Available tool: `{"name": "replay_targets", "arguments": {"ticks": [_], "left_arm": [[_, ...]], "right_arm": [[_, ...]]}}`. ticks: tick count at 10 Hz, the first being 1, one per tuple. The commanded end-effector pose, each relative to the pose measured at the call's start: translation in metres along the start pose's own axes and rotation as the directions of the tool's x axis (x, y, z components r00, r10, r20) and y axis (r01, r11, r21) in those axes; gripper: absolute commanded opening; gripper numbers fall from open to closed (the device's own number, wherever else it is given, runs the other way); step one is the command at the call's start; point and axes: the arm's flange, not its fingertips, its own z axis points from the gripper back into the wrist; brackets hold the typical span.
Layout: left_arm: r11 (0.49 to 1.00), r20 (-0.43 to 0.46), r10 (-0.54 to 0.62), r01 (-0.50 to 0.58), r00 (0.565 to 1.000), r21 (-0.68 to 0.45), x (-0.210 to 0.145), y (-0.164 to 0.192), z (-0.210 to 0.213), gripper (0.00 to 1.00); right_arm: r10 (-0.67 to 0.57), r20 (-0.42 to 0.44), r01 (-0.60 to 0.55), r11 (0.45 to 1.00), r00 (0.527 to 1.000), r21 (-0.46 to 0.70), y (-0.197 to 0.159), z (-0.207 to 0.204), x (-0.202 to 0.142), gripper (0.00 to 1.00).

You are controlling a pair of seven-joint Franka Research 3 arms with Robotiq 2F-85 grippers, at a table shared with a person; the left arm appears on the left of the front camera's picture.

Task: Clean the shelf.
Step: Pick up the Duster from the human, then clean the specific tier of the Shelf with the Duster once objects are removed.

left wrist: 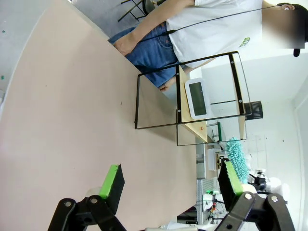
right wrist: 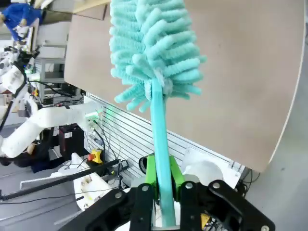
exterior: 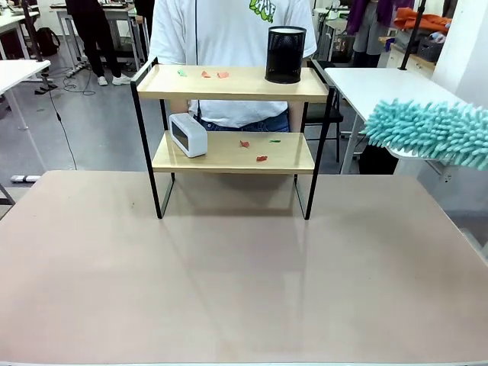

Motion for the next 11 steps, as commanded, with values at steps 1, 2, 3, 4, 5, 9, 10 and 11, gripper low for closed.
{"name": "replay_targets", "arguments": {"ticks": [1, 2, 3, 4, 5, 9, 10, 11], "left_arm": [[0.999, 0.008, -0.025, 0.026, 1.000, -0.019, -0.0004, 0.0003, -0.0004, 1.00], [0.999, 0.008, -0.025, 0.026, 1.000, -0.019, -0.0004, 0.0003, -0.0004, 1.00], [0.999, 0.008, -0.025, 0.026, 1.000, -0.019, -0.0004, 0.0003, -0.0004, 1.00], [0.999, 0.008, -0.025, 0.026, 1.000, -0.019, -0.0004, 0.0003, -0.0004, 1.00], [0.999, 0.008, -0.025, 0.026, 1.000, -0.019, -0.0004, 0.0003, -0.0004, 1.00], [0.999, 0.008, -0.025, 0.026, 1.000, -0.019, -0.0004, 0.0003, -0.0004, 1.00], [0.999, 0.008, -0.025, 0.026, 1.000, -0.019, -0.0004, 0.0003, -0.0004, 1.00], [0.999, 0.008, -0.025, 0.026, 1.000, -0.019, -0.0004, 0.0003, -0.0004, 1.00]], "right_arm": [[0.005, 0.068, -0.002, 0.999, 0.998, -0.047, 0.0135, 0.0082, 0.0025, 0.00], [0.005, 0.068, -0.002, 0.999, 0.998, -0.047, 0.0135, 0.0082, 0.0025, 0.00], [0.005, 0.068, -0.002, 0.999, 0.998, -0.047, 0.0135, 0.0082, 0.0025, 0.00], [0.005, 0.068, -0.002, 0.999, 0.998, -0.047, 0.0135, 0.0082, 0.0025, 0.00], [0.005, 0.068, -0.002, 0.999, 0.998, -0.047, 0.0135, 0.0082, 0.0025, 0.00], [0.005, 0.068, -0.002, 0.999, 0.998, -0.047, 0.0135, 0.0082, 0.0025, 0.00], [0.005, 0.068, -0.002, 0.999, 0.998, -0.047, 0.0135, 0.0082, 0.0025, 0.00], [0.005, 0.068, -0.002, 0.999, 0.998, -0.047, 0.0135, 0.0082, 0.0025, 0.00]]}}
